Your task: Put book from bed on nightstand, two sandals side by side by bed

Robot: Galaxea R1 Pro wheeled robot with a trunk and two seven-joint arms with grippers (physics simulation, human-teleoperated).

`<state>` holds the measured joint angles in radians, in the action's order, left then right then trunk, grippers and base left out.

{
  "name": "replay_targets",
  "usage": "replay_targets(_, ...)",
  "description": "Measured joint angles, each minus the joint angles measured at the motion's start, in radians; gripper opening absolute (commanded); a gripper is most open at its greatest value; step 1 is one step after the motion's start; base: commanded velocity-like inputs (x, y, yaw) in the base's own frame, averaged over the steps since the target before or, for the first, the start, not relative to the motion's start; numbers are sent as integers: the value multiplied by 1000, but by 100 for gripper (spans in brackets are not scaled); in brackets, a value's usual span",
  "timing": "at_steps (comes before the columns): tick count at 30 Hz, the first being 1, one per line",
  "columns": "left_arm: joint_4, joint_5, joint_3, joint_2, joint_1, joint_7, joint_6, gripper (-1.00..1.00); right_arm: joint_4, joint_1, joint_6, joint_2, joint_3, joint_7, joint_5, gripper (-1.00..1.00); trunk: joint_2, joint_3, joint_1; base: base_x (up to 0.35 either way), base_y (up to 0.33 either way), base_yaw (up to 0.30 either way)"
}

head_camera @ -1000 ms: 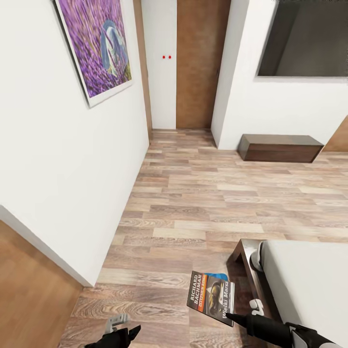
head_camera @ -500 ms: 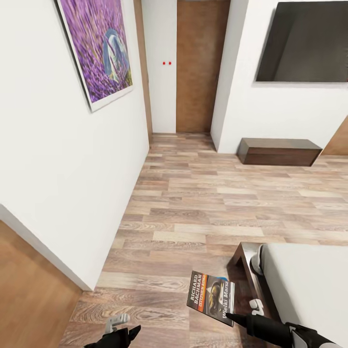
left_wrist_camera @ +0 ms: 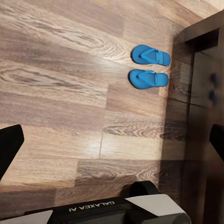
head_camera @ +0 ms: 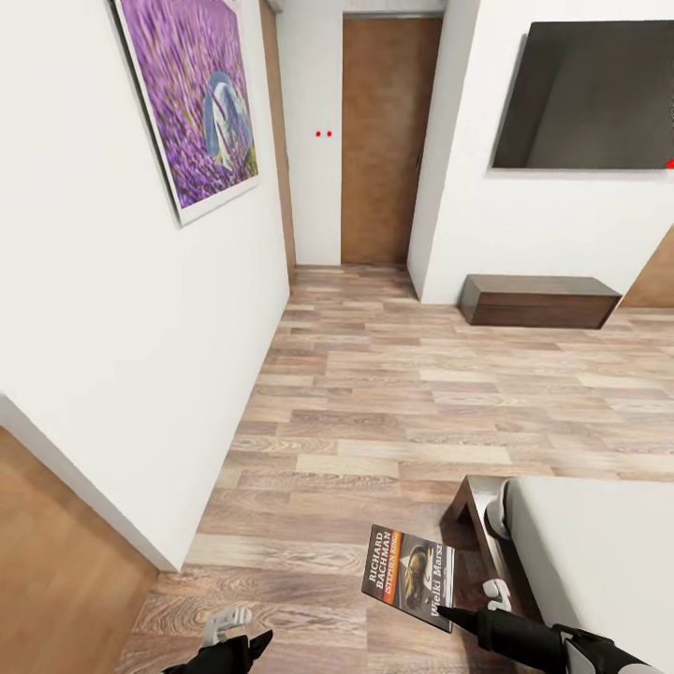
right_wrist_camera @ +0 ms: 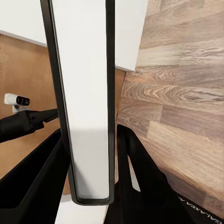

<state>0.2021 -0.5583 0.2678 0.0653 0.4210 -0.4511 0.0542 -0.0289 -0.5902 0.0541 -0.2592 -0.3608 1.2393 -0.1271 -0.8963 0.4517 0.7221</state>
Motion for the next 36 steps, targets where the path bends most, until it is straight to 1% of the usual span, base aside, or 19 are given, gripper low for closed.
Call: replay_targets(36, 0, 0, 0, 0, 0, 0, 0, 100, 0, 0, 0, 0, 1, 0, 0, -100, 0, -58, 0, 0, 0, 0)
